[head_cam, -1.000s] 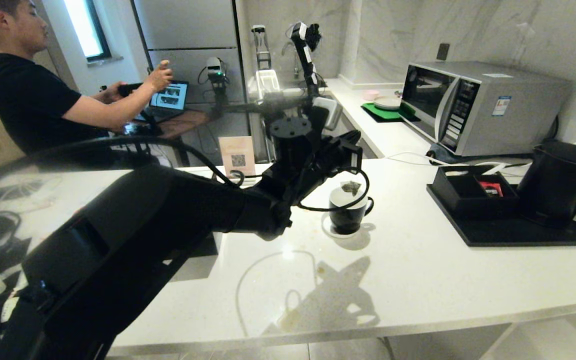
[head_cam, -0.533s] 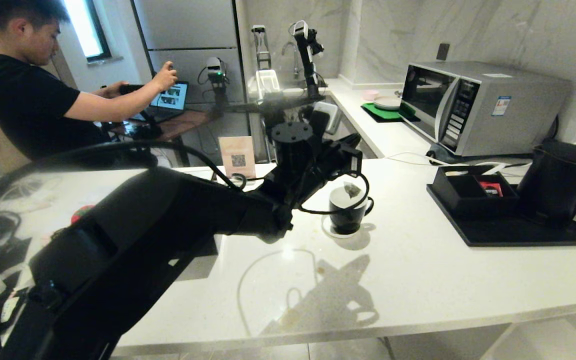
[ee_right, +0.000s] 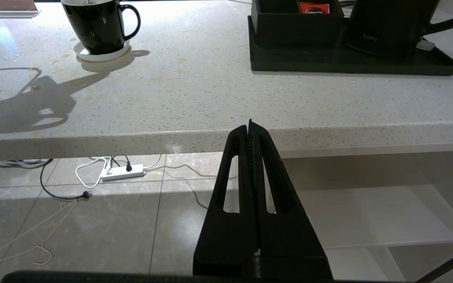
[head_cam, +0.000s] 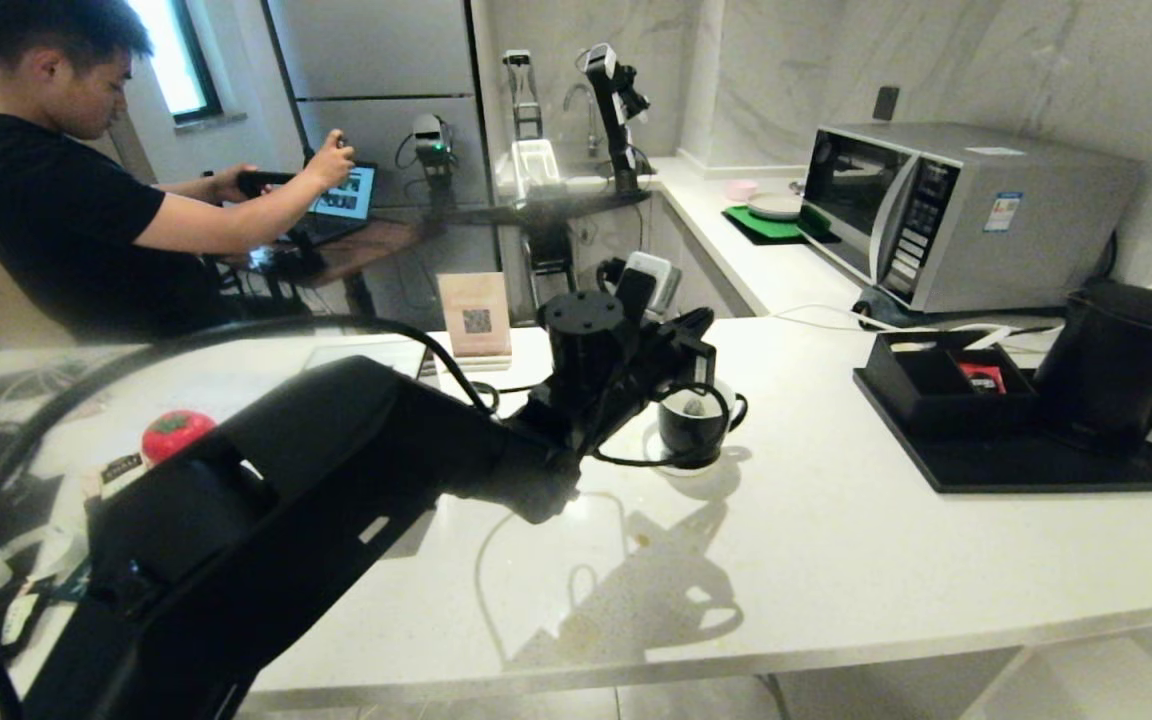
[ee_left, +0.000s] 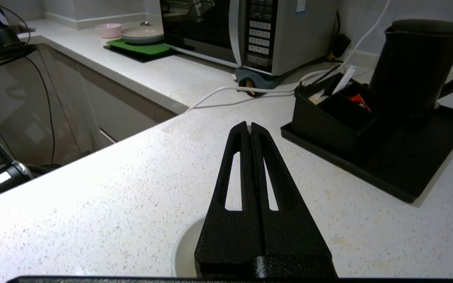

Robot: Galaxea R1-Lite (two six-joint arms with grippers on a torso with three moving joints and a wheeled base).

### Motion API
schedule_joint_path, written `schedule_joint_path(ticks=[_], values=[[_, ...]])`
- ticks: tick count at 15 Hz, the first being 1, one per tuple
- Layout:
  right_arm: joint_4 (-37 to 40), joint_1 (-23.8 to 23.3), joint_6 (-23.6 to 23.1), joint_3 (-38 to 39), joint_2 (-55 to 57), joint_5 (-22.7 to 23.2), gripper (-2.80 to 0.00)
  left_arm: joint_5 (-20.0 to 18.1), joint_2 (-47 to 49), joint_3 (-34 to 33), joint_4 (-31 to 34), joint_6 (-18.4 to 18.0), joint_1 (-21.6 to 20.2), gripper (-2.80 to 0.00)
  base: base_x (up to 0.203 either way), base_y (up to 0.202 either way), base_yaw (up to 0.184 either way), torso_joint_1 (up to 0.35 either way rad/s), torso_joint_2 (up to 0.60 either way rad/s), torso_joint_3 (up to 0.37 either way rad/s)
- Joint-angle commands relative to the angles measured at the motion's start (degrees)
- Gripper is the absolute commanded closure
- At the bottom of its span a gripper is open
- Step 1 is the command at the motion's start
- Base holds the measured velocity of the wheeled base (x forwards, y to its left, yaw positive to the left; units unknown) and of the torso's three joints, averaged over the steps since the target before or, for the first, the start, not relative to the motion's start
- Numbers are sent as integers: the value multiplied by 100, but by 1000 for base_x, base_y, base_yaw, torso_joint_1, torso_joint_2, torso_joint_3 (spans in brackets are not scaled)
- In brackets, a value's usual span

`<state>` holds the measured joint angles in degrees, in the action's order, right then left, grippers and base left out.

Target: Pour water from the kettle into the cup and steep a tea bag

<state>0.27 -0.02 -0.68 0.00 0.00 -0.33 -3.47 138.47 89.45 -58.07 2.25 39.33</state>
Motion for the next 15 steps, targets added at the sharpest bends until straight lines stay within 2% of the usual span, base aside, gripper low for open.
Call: schedule_joint_path(ticks=[1,15], values=[[0,-4,-2,0,9,-2,0,71,73,-149,-99,4,3,0,0,0,0,0,0,0],[0,-6,-2,0,9,-2,0,145,127,-121,-143,12,14,0,0,0,0,0,0,0]])
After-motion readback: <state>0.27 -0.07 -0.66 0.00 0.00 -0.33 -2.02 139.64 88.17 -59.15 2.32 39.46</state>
